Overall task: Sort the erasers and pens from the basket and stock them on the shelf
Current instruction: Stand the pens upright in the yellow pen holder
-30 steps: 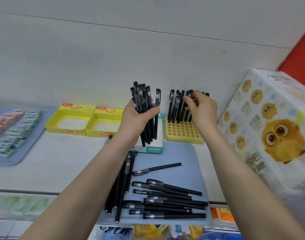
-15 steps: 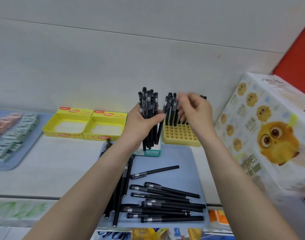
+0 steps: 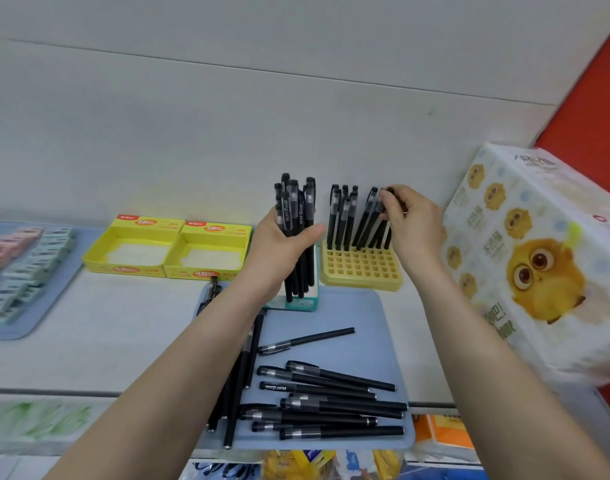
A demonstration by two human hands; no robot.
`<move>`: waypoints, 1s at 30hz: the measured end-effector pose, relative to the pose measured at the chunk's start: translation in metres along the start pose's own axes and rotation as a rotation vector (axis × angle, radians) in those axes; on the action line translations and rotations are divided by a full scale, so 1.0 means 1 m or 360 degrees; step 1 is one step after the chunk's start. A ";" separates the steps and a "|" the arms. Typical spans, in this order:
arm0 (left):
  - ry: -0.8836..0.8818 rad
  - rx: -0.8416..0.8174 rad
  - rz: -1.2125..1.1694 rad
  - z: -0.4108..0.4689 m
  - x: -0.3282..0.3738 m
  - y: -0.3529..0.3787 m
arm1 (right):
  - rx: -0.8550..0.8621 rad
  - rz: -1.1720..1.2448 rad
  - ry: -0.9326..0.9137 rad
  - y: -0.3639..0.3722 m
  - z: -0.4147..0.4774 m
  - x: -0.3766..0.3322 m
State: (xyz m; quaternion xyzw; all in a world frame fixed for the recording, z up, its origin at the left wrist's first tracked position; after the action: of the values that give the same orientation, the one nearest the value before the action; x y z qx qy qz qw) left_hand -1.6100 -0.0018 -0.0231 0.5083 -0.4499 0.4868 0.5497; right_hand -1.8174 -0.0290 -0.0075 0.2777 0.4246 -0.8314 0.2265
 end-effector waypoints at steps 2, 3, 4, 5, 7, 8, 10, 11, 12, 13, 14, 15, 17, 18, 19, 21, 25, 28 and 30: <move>0.0002 -0.0001 0.0027 -0.001 0.000 -0.001 | -0.0019 -0.0028 0.0002 0.002 0.001 0.002; 0.0003 0.0005 0.0036 -0.001 0.000 -0.002 | -0.0052 -0.0039 -0.0017 0.004 0.000 0.004; 0.0010 0.0015 0.0035 -0.001 -0.001 -0.002 | -0.0098 -0.0062 -0.0048 0.006 0.000 0.005; 0.0017 0.0029 0.0030 -0.001 -0.001 -0.002 | -0.0144 -0.0096 -0.0067 0.008 -0.002 0.005; 0.0032 0.0045 0.0023 -0.002 -0.001 -0.002 | -0.0210 -0.0122 -0.0060 0.010 -0.004 0.003; 0.0040 0.0038 0.0024 -0.001 -0.001 -0.002 | -0.0194 -0.0154 -0.0062 0.010 -0.004 0.001; 0.0049 0.0000 0.0039 -0.001 -0.001 0.000 | -0.0038 -0.0255 -0.0103 0.003 -0.004 -0.008; 0.0050 -0.0027 0.0049 0.000 -0.001 0.002 | 0.0043 -0.0228 -0.0119 -0.003 -0.005 -0.015; 0.0051 -0.0056 0.0063 0.001 -0.002 0.004 | 0.0041 -0.0093 -0.0120 -0.008 -0.007 -0.023; 0.0054 -0.0089 0.0080 0.001 -0.001 0.006 | -0.0070 0.0136 -0.0097 -0.012 -0.010 -0.031; 0.0061 -0.0125 0.0092 0.001 -0.001 0.009 | -0.0264 0.0378 -0.0058 -0.013 -0.015 -0.039; 0.0070 -0.0157 0.0103 0.000 -0.001 0.012 | -0.0462 0.0552 -0.0021 -0.013 -0.021 -0.046; 0.0102 -0.0193 0.0144 -0.001 -0.001 0.019 | -0.0615 0.0645 -0.0028 -0.012 -0.025 -0.049; 0.0104 -0.0178 0.0155 -0.001 -0.002 0.021 | -0.0582 0.0659 -0.0002 -0.013 -0.024 -0.046; 0.0092 -0.0143 0.0151 -0.001 -0.002 0.022 | -0.0508 0.0697 0.0057 -0.015 -0.021 -0.043; 0.0051 -0.0075 0.0115 0.000 -0.003 0.019 | -0.0227 0.0590 0.0125 -0.021 -0.012 -0.028; 0.0032 -0.0043 0.0056 0.002 -0.003 0.013 | 0.0100 0.0138 0.0061 -0.026 -0.001 0.000; 0.0064 -0.0027 0.0054 0.002 -0.002 0.009 | 0.0071 0.0024 0.0041 -0.012 0.001 0.011; 0.0065 -0.0010 0.0073 0.000 -0.001 0.008 | 0.0029 -0.0023 0.0018 -0.005 0.001 0.015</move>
State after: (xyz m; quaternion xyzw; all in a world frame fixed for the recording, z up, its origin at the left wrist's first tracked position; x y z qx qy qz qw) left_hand -1.6177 -0.0022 -0.0236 0.4861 -0.4515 0.5082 0.5491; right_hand -1.8318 -0.0294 -0.0145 0.2814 0.4201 -0.8354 0.2155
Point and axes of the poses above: each hand's wrist, its own z-axis towards the middle knuckle, its own y-axis out of the palm, x = y × z, the point moved 1 cm from there along z, towards the middle knuckle, and after that the axes turned 5 degrees about -z, right-handed, at the moved point
